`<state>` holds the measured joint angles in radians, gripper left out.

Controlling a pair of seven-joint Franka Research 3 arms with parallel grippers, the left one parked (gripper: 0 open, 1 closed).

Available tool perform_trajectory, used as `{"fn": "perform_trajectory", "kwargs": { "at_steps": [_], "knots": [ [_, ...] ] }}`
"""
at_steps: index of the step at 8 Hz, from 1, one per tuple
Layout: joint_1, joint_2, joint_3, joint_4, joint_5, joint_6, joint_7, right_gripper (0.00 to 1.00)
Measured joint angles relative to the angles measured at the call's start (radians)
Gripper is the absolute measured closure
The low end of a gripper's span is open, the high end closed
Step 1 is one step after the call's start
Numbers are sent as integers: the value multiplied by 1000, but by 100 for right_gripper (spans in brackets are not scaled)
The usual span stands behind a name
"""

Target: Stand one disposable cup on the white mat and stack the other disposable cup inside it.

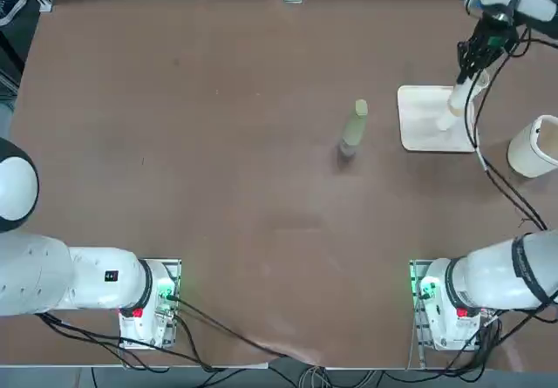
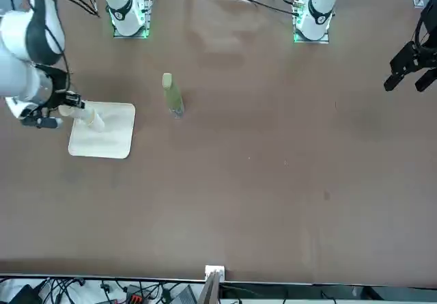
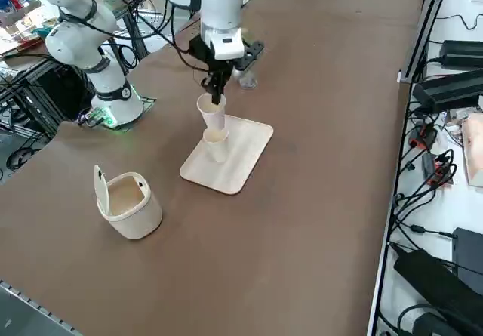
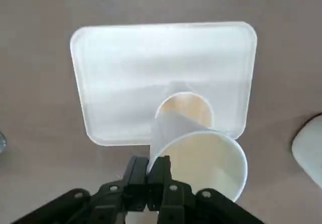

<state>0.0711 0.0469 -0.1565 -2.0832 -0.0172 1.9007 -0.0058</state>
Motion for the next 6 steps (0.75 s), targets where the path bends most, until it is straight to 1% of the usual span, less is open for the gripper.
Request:
{"fn": "perform_trajectory", "kwargs": {
  "at_steps": [3,6],
  "knots": [
    [0,-5,0,-17,-9,12,0,98],
    [0,-2,0,-22,-43,35,1,98]
  ]
}}
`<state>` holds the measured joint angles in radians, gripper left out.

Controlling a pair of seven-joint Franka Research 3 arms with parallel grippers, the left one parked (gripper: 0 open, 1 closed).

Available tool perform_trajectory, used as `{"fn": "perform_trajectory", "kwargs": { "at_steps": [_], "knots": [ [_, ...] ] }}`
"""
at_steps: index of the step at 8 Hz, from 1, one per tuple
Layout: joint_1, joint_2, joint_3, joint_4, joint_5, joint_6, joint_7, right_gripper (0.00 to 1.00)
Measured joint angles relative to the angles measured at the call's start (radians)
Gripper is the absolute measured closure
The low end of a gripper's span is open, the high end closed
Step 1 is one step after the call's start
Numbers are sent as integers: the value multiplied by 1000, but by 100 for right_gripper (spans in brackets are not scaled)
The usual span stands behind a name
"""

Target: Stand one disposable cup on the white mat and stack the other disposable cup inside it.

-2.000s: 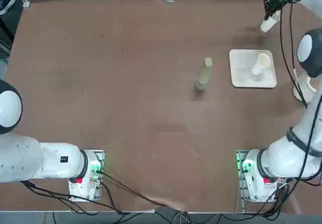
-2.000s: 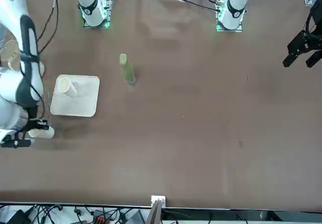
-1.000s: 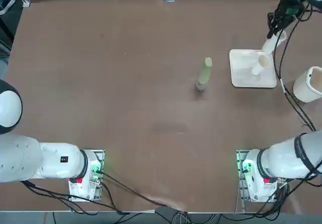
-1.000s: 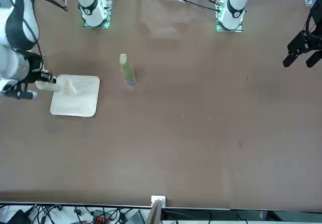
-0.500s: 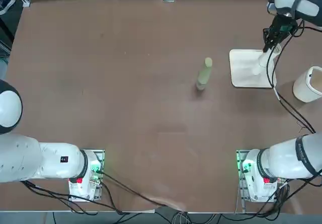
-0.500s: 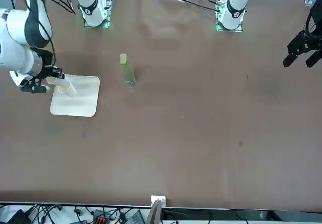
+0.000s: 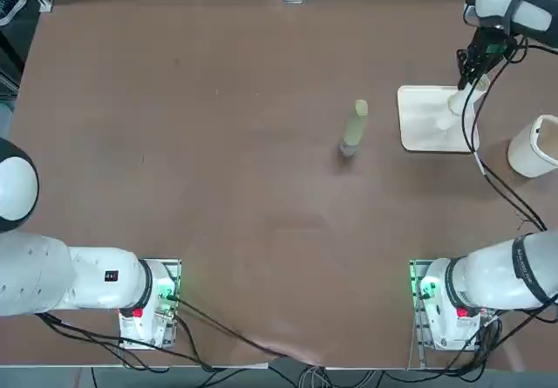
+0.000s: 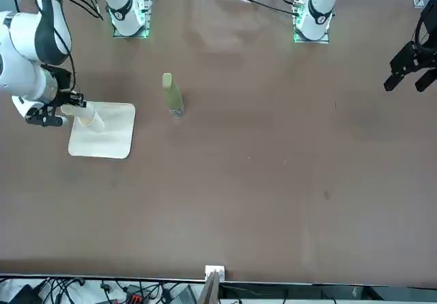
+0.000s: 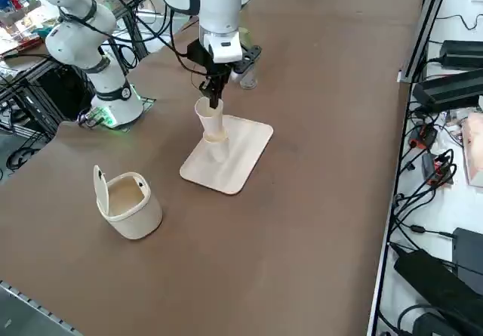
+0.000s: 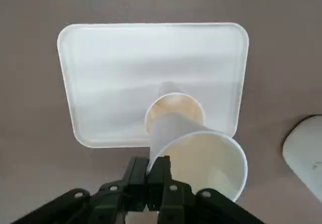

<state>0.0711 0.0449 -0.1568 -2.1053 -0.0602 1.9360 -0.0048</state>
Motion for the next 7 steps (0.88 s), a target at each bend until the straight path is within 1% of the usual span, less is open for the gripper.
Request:
{"fn": "perform_trajectory", "kwargs": {
  "at_steps": [3,5,6,7],
  "knots": [
    [-1,13,-1,-7,-4,18,1,96],
    [-2,23,-2,-7,-5,23,1,85],
    [-2,25,-2,-7,-11,25,1,70],
    [-2,25,-2,-5,-18,26,2,50]
  ]
}}
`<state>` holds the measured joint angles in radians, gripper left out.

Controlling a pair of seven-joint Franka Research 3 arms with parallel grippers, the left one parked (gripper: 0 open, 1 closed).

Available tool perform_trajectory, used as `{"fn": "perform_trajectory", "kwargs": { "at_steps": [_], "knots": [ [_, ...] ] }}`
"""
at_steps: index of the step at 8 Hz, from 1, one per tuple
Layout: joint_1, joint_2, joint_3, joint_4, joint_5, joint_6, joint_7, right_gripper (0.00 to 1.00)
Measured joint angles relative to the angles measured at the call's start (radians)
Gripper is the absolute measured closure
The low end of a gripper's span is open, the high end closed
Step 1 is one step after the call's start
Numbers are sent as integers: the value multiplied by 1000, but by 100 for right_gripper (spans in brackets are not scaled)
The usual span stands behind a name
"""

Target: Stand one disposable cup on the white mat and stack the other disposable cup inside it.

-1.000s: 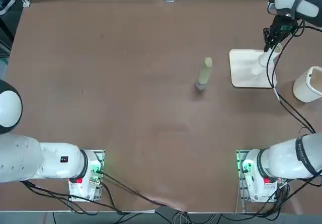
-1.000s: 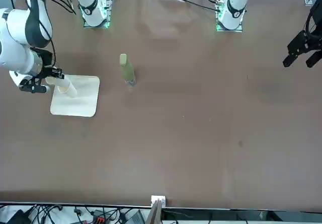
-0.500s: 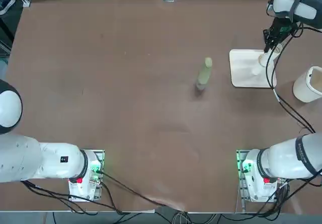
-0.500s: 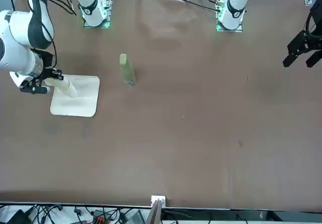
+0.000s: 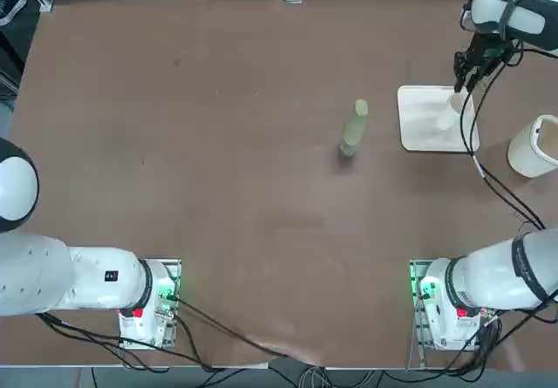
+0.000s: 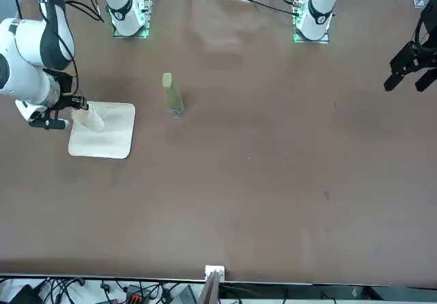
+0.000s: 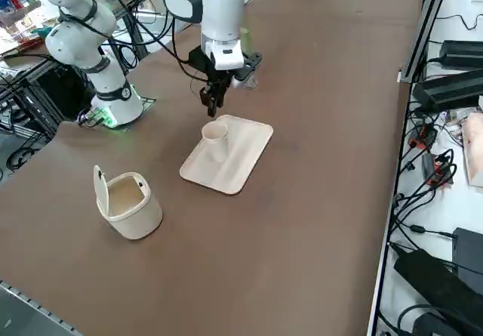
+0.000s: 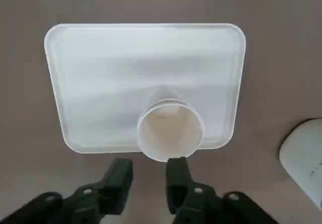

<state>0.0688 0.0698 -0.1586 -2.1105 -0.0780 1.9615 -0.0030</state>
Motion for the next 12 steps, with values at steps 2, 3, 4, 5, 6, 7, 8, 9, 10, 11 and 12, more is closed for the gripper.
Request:
{"fn": "perform_trajectory", "kwargs": {
  "at_steps": [2,3,4,5,6,7,8,9,10,11,12],
  "knots": [
    [0,-3,0,45,-2,-11,1,12],
    [0,-8,0,111,-2,-65,1,0],
    [0,-16,0,202,-2,-149,1,0],
    [1,-25,1,307,4,-234,1,0],
    [2,-36,1,401,27,-307,1,0],
    [1,-41,1,485,68,-370,1,0],
    [1,-42,-1,554,102,-427,1,0],
    [0,-43,-5,595,116,-474,1,0],
    [0,-49,-6,613,118,-503,1,0],
    [1,-68,-3,618,118,-518,1,0],
    [-3,-95,-1,615,118,-539,0,0]
  ]
}}
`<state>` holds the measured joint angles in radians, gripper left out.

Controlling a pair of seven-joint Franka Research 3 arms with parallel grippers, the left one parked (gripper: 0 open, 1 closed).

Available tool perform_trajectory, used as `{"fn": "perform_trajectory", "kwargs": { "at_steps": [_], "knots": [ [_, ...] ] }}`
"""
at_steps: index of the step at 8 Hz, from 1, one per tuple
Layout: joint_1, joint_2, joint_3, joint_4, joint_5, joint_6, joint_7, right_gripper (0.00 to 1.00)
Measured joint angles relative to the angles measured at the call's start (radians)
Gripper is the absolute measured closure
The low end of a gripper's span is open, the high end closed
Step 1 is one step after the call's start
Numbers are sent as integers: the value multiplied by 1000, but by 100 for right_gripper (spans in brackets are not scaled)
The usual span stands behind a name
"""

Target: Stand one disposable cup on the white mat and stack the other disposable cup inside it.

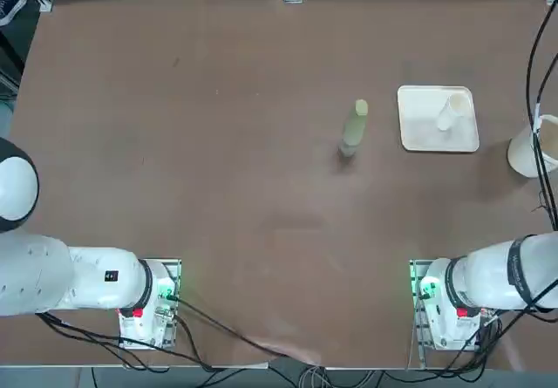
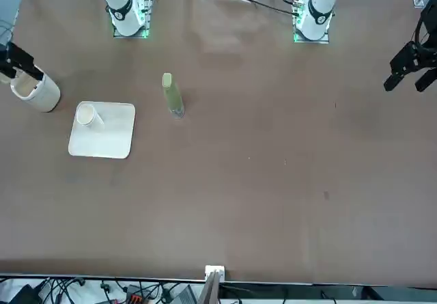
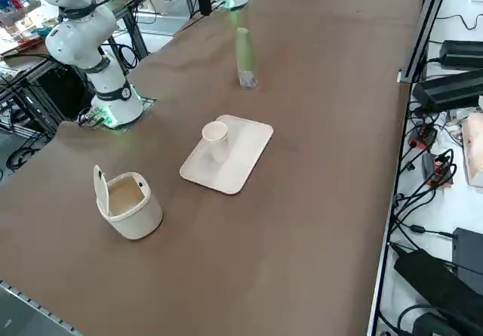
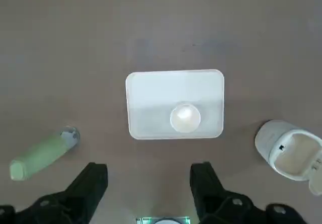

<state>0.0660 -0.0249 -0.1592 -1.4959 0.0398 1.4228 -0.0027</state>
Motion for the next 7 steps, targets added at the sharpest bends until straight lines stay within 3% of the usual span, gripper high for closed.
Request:
{"fn": "perform_trajectory", "kwargs": {
  "at_steps": [4,7],
  "knots": [
    [-35,-60,7,-61,-14,-21,-27,0],
    [-34,-44,92,-67,-61,-4,-27,0]
  ]
}}
